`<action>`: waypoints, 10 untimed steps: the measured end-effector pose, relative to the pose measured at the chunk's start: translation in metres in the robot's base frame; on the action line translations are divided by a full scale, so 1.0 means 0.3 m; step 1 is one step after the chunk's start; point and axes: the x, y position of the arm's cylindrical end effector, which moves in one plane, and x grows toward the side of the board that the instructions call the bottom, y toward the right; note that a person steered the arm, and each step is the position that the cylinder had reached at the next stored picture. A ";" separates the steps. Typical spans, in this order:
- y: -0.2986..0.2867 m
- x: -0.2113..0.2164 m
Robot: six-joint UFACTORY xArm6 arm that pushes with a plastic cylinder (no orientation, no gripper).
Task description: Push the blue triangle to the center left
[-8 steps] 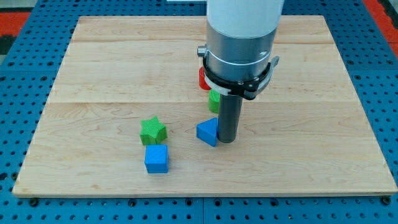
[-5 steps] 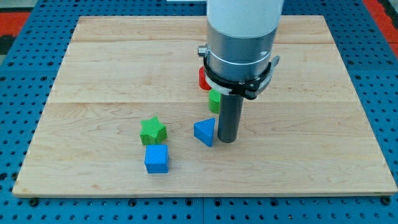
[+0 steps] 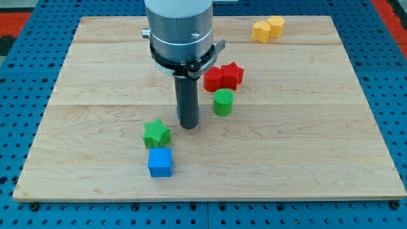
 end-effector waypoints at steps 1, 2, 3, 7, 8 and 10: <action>0.007 -0.049; 0.005 -0.117; 0.021 -0.135; -0.118 -0.259; -0.336 -0.308; -0.123 -0.303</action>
